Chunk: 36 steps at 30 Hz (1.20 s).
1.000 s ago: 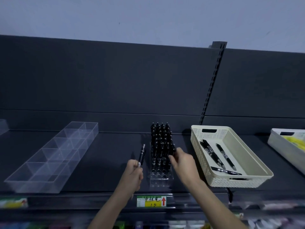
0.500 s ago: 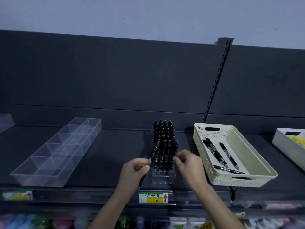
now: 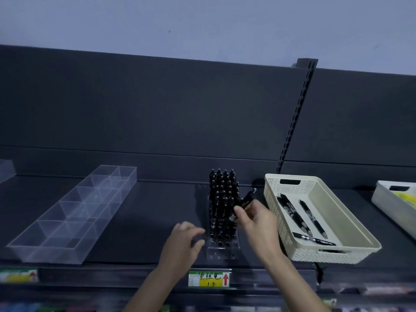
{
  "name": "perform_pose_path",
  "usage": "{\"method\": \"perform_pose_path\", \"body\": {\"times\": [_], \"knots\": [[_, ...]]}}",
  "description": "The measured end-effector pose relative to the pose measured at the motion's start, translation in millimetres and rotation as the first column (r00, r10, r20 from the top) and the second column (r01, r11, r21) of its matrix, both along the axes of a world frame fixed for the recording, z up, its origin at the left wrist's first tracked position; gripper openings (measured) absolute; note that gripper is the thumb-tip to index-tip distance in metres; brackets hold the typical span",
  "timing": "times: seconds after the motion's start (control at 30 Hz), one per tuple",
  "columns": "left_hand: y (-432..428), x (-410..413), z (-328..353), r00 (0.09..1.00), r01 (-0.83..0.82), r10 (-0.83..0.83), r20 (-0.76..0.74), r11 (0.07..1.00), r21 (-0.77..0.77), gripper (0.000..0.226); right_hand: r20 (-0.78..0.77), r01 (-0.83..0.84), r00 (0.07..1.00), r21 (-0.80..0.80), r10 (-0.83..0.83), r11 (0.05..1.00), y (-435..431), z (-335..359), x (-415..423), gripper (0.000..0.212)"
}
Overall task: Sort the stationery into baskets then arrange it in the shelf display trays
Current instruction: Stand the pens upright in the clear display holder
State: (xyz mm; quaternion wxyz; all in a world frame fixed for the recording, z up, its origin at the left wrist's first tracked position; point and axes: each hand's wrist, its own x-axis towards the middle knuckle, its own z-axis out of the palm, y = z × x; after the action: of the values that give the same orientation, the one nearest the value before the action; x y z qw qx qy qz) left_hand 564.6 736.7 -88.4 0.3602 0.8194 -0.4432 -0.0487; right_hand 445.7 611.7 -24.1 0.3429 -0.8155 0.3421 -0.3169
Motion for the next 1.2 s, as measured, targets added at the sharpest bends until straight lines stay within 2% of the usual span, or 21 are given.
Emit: {"method": "perform_pose_path", "body": {"times": [0.1, 0.3, 0.47, 0.73, 0.83, 1.0, 1.2], "knots": [[-1.9, -1.4, -6.4, 0.996, 0.083, -0.084, 0.029, 0.996, 0.043, 0.039, -0.008, -0.047, 0.999, -0.028, 0.047, 0.999, 6.4, -4.9, 13.0, 0.019], [-4.8, 4.6, -19.9, 0.995, 0.100, -0.100, 0.013, 0.995, 0.000, 0.035, -0.247, -0.100, 0.968, -0.194, 0.050, 0.976, 14.3, -17.7, 29.1, 0.024], [-5.1, 10.0, -20.3, 0.991, 0.127, -0.126, 0.042, 0.992, -0.003, 0.033, -0.343, -0.108, 0.939, -0.196, 0.035, 0.975, 21.4, -31.8, 32.9, 0.024], [-1.5, 18.6, -7.5, 0.970, 0.219, -0.230, 0.077, 0.967, 0.133, 0.034, -0.313, -0.018, 0.950, -0.104, -0.015, 0.994, 25.2, -39.3, 32.1, 0.022], [1.7, 18.8, -6.8, 0.974, 0.217, -0.221, 0.056, 0.974, 0.066, 0.035, -0.286, 0.005, 0.958, -0.034, -0.015, 0.999, 22.8, -41.9, 12.1, 0.032], [3.8, -2.8, 9.3, 0.979, 0.197, -0.200, -0.038, 0.978, -0.066, 0.037, -0.291, 0.044, 0.954, -0.093, -0.070, 0.995, 3.8, -33.8, -31.6, 0.033], [-32.5, -48.0, 39.2, 0.958, 0.241, -0.261, -0.116, 0.957, -0.162, 0.031, -0.106, 0.158, 0.979, -0.129, -0.172, 0.979, -41.6, -6.7, -94.8, 0.021]]}}
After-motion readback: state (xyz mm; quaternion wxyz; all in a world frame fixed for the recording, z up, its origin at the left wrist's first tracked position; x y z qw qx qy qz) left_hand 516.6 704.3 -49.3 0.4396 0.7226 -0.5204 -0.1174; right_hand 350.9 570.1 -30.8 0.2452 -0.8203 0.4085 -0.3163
